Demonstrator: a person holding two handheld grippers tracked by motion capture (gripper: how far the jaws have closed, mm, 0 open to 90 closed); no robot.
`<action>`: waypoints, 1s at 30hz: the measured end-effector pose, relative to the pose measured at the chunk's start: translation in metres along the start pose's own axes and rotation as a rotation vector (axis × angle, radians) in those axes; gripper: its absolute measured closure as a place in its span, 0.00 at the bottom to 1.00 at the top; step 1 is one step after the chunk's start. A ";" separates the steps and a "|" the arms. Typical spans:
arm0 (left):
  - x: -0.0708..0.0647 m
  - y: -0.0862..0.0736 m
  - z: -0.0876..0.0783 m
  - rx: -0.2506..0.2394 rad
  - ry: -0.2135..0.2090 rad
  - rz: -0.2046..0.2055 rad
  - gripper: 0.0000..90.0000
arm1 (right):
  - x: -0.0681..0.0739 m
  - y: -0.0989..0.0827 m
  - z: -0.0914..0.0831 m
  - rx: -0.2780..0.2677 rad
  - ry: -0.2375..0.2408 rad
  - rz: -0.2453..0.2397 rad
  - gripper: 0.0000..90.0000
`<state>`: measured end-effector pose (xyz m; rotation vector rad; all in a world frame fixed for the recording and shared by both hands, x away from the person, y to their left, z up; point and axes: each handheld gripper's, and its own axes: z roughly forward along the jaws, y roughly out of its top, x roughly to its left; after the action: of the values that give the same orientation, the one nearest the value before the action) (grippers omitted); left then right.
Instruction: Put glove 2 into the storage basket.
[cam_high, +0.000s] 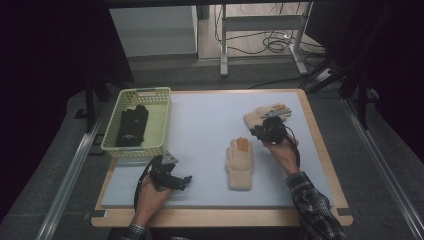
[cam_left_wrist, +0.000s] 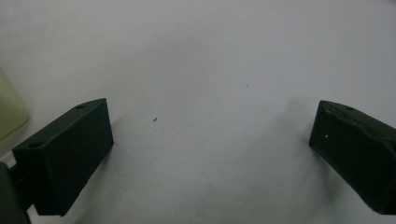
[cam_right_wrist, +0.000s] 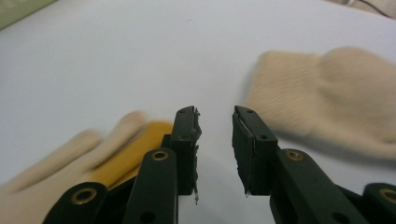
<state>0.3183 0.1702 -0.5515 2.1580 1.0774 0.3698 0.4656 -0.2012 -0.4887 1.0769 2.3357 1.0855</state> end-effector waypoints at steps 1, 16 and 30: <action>0.000 0.000 0.000 0.000 0.000 0.000 0.00 | -0.005 0.003 0.004 0.000 -0.022 0.004 0.77; 0.000 0.000 0.000 0.004 -0.001 0.004 0.00 | -0.063 0.000 0.036 0.033 -0.228 0.111 0.56; 0.000 0.000 0.000 0.004 0.000 0.004 0.00 | -0.057 -0.007 0.038 0.074 -0.285 0.092 0.95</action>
<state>0.3183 0.1706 -0.5513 2.1638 1.0741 0.3701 0.5214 -0.2287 -0.5184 1.2855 2.1320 0.8187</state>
